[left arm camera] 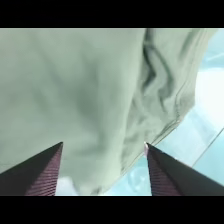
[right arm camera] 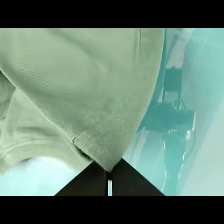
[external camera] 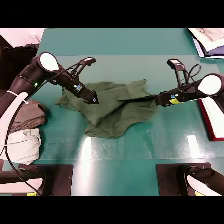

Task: Fold the shirts.

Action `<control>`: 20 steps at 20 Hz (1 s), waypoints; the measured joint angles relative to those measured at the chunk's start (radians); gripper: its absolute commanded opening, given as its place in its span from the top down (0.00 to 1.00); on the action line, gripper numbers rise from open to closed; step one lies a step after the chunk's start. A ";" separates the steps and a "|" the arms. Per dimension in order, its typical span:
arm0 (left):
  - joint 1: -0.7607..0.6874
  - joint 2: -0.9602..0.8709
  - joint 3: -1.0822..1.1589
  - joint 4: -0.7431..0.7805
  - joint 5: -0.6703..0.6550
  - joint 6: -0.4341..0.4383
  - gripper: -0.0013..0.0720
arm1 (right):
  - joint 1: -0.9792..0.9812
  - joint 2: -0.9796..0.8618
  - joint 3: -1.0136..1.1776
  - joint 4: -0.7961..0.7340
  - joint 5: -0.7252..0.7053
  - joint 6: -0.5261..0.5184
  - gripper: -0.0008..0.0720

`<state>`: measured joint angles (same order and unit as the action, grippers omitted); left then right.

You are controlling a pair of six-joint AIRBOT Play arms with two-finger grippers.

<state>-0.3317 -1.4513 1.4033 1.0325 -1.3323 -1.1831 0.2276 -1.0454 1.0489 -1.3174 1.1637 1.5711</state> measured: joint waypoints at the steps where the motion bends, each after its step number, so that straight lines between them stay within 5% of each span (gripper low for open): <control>1: 0.002 -0.004 0.000 0.014 -0.011 -0.004 0.17 | -0.001 0.011 -0.003 -0.004 0.001 0.000 0.96; 12: -0.129 -0.012 -0.154 0.094 0.004 -0.055 0.17 | -0.005 0.046 -0.010 -0.011 0.006 -0.001 0.96; 13: -0.136 -0.012 -0.162 0.114 0.016 -0.069 0.30 | -0.005 0.046 -0.010 -0.011 0.007 -0.002 0.96; 14: -0.141 -0.012 -0.168 0.132 0.024 -0.082 0.76 | -0.005 0.046 -0.010 -0.011 0.008 -0.001 0.96; 15: -0.145 -0.012 -0.172 0.146 0.030 -0.090 0.92 | -0.005 0.047 -0.010 -0.011 0.010 -0.001 0.96; 20: -0.153 0.040 -0.143 0.193 0.017 -0.098 0.95 | -0.006 0.047 -0.010 -0.015 0.019 -0.001 0.96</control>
<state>-0.4843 -1.4117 1.2606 1.2251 -1.3155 -1.2812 0.2211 -0.9985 1.0393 -1.3323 1.1824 1.5700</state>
